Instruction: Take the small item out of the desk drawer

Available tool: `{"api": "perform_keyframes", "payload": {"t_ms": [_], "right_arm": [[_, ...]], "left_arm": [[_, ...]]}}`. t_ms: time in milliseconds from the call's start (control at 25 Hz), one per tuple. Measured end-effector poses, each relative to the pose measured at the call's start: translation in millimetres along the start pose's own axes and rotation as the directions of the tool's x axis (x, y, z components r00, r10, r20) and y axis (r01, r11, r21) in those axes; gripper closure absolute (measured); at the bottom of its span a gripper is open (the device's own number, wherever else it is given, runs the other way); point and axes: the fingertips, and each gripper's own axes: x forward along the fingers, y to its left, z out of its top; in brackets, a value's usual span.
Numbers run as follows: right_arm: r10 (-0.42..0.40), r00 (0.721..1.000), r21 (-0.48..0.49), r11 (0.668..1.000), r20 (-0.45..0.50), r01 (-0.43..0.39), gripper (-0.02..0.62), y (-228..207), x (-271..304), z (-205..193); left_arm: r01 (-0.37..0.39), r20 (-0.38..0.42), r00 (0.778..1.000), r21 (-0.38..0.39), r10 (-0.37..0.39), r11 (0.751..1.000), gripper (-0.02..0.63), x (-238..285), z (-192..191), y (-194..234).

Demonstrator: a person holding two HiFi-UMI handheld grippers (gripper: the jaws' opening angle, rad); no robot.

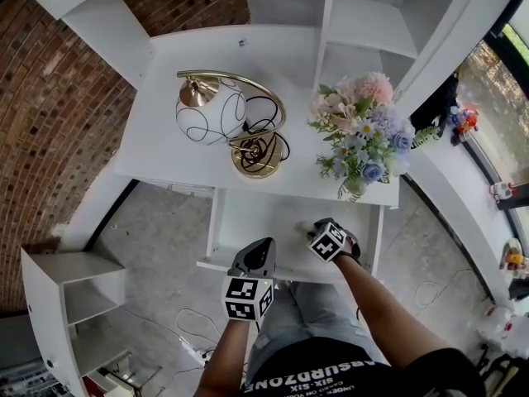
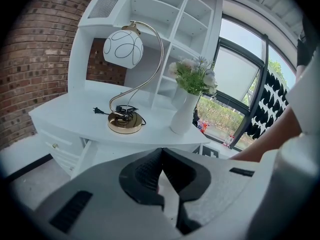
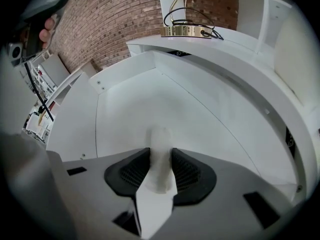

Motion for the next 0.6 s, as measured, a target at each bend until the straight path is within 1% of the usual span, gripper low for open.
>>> {"api": "perform_keyframes", "payload": {"t_ms": [600], "right_arm": [[-0.014,0.998,0.001,1.0,0.064,0.014,0.46,6,-32,12]], "left_arm": [[0.001,0.033,0.999,0.019,-0.002,1.0,0.6,-8,10,-10]]}}
